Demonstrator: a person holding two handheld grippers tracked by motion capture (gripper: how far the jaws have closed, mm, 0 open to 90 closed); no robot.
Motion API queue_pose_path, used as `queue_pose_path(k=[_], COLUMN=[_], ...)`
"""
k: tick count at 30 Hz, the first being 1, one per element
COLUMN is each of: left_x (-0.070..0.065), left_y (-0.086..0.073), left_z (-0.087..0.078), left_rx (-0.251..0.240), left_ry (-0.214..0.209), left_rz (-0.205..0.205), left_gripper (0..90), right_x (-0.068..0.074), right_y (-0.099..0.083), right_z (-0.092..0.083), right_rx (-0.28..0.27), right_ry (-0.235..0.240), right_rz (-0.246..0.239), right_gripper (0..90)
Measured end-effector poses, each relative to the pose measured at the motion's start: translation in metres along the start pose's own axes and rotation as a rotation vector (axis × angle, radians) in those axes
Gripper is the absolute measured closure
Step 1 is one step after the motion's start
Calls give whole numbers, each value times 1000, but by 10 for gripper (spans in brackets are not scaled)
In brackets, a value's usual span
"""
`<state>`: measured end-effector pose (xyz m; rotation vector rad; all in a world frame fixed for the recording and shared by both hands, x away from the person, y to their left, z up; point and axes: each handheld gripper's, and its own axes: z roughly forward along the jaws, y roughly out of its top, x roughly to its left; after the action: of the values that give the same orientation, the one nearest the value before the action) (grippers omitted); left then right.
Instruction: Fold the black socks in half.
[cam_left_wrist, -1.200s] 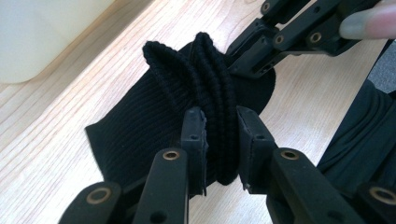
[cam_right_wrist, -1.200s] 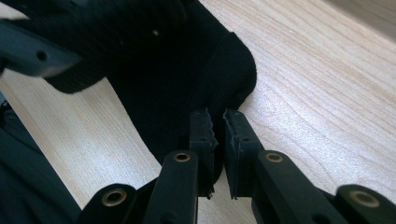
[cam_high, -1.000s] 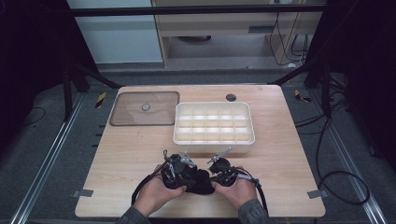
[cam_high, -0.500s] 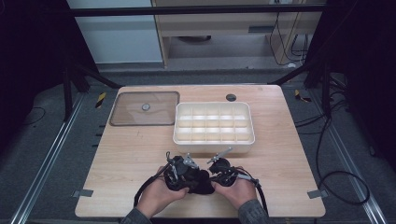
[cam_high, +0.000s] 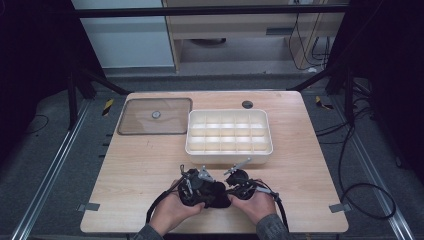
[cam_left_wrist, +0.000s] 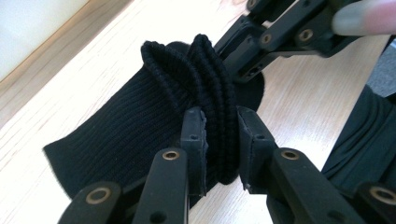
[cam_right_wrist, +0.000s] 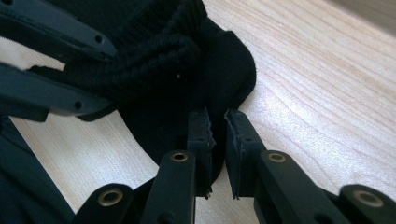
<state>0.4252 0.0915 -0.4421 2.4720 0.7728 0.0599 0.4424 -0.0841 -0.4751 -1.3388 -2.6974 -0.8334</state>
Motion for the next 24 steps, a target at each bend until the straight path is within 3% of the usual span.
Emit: queue_pose_path(k=[24], left_x=[-2], left_y=[-10], left_z=[20], left_rx=[-77], left_ry=[-4], left_rz=[-26], left_gripper=[700], right_x=[-2], right_y=[-3], right_z=[0], right_rx=[-4], right_ry=[5], right_rz=[16], right_gripper=[795])
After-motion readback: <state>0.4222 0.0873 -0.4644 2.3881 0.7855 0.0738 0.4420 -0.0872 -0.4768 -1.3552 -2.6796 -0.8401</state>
